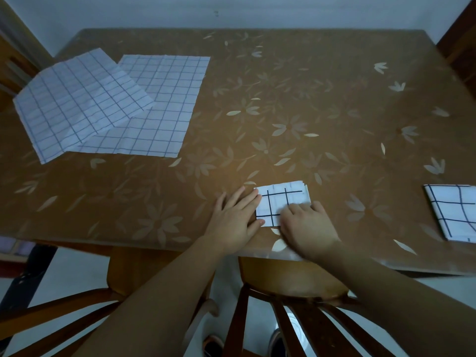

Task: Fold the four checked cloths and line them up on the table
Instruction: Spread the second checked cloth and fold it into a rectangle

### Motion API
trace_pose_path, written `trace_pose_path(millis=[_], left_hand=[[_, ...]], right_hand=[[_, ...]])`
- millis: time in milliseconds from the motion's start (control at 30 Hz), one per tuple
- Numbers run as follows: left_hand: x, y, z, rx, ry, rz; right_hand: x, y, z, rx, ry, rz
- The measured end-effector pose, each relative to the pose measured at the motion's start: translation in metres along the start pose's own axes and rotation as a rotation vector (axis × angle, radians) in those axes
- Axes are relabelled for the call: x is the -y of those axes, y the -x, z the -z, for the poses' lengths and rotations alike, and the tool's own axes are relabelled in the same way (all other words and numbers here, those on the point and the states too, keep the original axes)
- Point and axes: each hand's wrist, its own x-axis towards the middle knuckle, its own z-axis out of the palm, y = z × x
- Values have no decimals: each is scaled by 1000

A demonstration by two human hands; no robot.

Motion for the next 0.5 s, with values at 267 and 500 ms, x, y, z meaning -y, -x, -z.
trace_pose_path(millis=[267,500], left_hand=[[-4,-1,2,26,15,21],[-16,-9,23,18,-17,-16]], right_hand=[[-39,20,8,20,-16,-68],[-38,19,13,147,-250,-331]])
